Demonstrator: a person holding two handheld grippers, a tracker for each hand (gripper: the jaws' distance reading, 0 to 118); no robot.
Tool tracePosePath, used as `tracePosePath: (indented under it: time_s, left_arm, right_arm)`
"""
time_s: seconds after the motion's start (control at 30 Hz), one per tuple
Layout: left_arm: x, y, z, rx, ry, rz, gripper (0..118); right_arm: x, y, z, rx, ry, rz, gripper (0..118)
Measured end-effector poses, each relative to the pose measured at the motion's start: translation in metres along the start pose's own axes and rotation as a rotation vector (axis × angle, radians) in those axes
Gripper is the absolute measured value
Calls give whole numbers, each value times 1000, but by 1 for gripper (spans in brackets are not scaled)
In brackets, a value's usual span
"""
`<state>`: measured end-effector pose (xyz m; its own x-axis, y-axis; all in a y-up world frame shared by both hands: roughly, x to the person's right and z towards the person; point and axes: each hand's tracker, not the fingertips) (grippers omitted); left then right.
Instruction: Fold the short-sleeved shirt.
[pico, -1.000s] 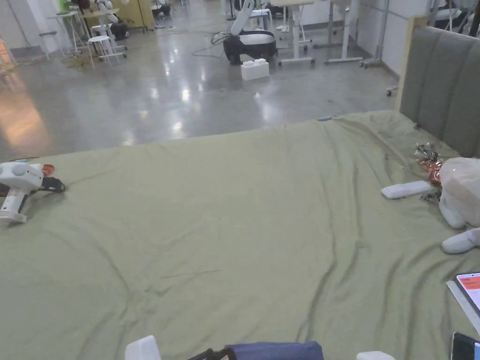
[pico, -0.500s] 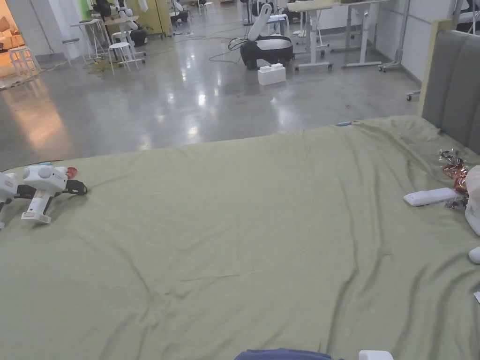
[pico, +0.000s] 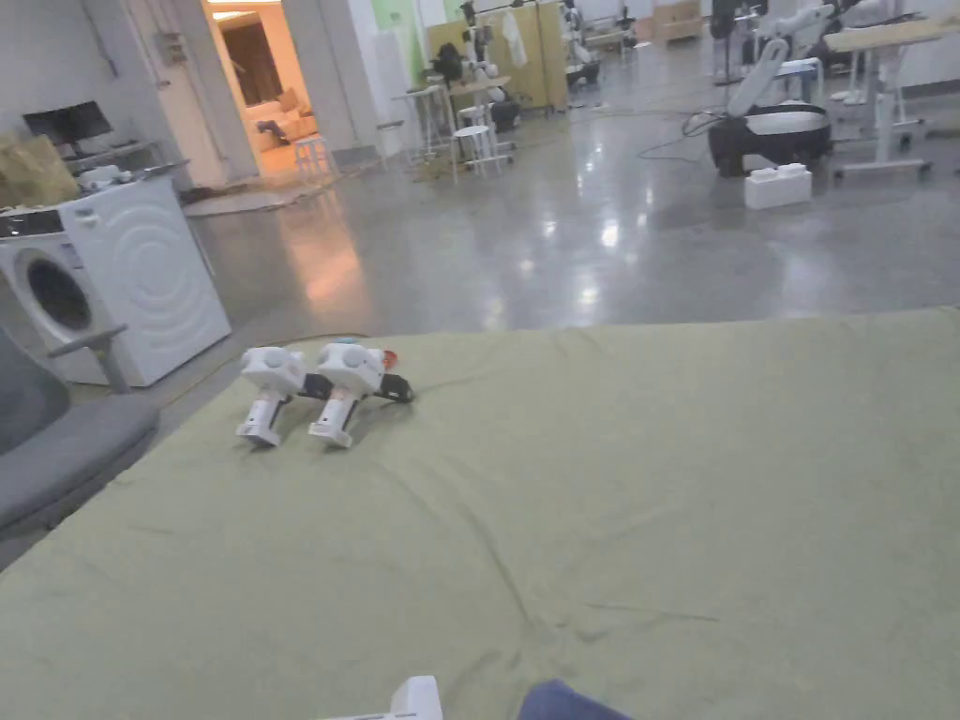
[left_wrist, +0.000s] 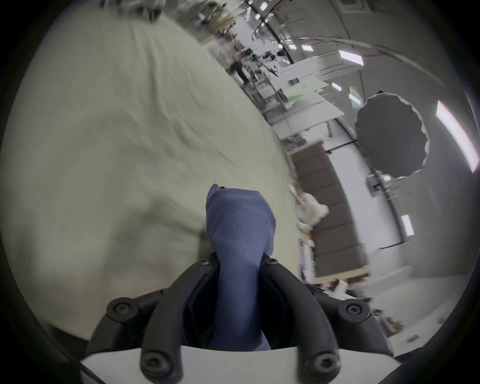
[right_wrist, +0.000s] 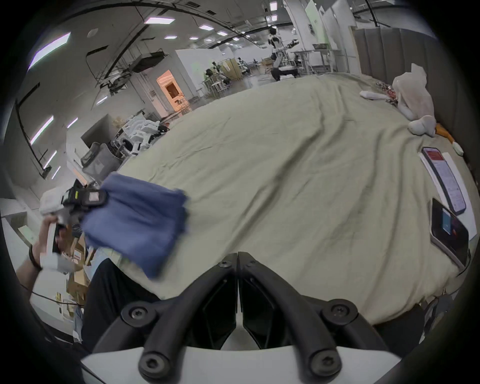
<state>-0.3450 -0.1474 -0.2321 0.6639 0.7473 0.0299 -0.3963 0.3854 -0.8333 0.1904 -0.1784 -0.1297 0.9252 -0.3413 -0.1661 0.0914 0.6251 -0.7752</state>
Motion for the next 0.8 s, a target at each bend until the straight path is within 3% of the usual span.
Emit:
tracePosePath:
  time_s: [0.13, 0.23, 0.4, 0.43, 0.57, 0.63, 0.7, 0.8]
  left_arm:
    - [-38, 59, 95, 71, 303, 79, 22]
    - [-50, 82, 120, 66, 495, 76, 22]
    - [-101, 112, 123, 105, 669, 126, 24]
    - [-100, 111, 117, 142, 722, 114, 29]
    - [-107, 120, 109, 196, 876, 32, 81]
    - [-90, 126, 119, 201, 966, -27, 83]
    - [-62, 131, 139, 275, 941, -41, 79]
    - [14, 121, 164, 420, 670, -236, 79]
  right_arm:
    - [14, -15, 3, -2, 22, -99, 0]
    - [17, -23, -1, -11, -16, -87, 0]
    - [9, -23, 3, -42, -29, -89, 0]
    - [8, -23, 5, -42, -32, -79, 0]
    - [8, -18, 11, -29, -32, -52, 0]
    - [10, -14, 16, -2, -33, -37, 0]
    - [7, -5, 23, 30, -45, -22, 0]
    - [-8, 19, 38, 133, -126, 91, 0]
